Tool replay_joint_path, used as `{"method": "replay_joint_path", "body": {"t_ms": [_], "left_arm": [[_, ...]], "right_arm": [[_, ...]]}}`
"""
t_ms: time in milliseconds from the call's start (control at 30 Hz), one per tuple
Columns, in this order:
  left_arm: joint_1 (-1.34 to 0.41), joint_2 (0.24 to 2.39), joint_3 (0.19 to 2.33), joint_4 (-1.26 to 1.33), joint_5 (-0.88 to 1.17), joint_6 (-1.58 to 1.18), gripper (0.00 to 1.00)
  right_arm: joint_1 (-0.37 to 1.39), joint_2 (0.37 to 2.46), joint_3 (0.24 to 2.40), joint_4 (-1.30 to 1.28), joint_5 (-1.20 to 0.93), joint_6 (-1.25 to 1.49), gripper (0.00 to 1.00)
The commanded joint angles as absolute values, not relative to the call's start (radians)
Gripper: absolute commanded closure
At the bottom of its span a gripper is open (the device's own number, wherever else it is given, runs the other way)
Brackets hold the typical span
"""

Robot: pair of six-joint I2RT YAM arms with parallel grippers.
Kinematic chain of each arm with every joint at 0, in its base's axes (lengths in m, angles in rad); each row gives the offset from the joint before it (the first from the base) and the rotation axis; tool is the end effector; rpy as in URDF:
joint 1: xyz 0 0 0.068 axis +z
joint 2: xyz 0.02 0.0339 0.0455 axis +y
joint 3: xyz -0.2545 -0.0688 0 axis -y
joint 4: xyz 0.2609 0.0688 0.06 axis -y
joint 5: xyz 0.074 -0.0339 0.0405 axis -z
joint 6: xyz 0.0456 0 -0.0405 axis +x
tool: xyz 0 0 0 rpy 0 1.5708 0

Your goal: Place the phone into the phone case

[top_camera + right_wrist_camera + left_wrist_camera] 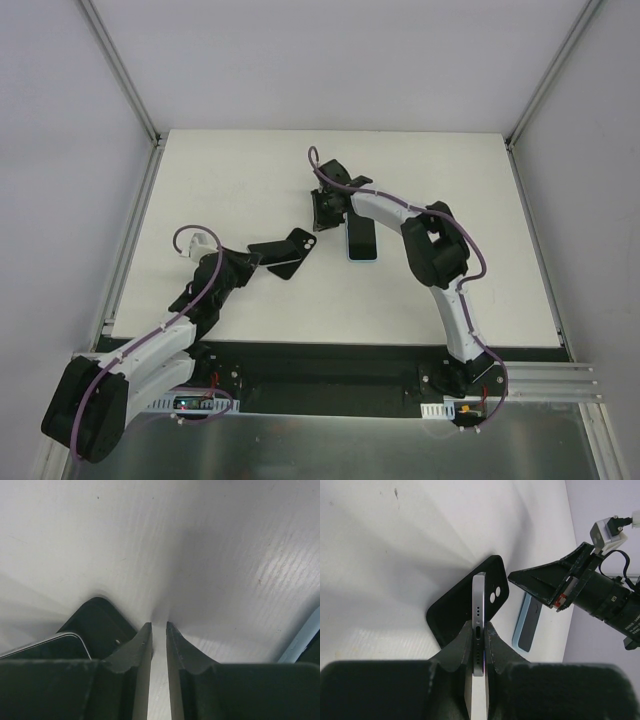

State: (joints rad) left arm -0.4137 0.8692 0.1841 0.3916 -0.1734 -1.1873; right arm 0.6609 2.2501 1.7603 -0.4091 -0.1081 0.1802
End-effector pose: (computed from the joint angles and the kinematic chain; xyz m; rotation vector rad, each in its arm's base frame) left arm 0.1950 -0.0770 0.1549 -0.8591 1.7728 -0.9286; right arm 0.4017 0.3185 0.1483 -0.6482 2.4440 0.4853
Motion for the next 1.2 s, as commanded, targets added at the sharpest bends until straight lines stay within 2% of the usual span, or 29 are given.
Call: {"method": "replay_joint_path", "body": {"t_ms": [0, 233, 833, 900, 967, 1167], "left_arm": [[-0.426, 0.844, 0.156, 0.328, -0.164, -1.226, 0.95], [-0.434, 0.815, 0.143, 0.276, -0.167, -1.235, 0.85], [-0.532, 0.931, 0.147, 0.281, -0.173, -1.301, 0.83], [-0.541, 0.939, 0.141, 0.281, -0.166, -1.321, 0.83], [-0.546, 0.940, 0.135, 0.279, -0.169, -1.333, 0.90], [-0.546, 0.913, 0.153, 0.236, -0.225, -1.338, 0.96]], "right_arm": [[0.670, 2.276, 1.827, -0.483, -0.066, 0.199, 0.80], [0.693, 2.276, 1.761, -0.453, -0.118, 0.212, 0.80], [0.716, 2.207, 1.609, -0.407, -0.146, 0.238, 0.83], [0.718, 2.206, 1.589, -0.405, -0.137, 0.244, 0.83], [0.718, 2.198, 1.574, -0.406, -0.112, 0.253, 0.83], [0.718, 2.148, 1.499, -0.407, -0.048, 0.291, 0.87]]}}
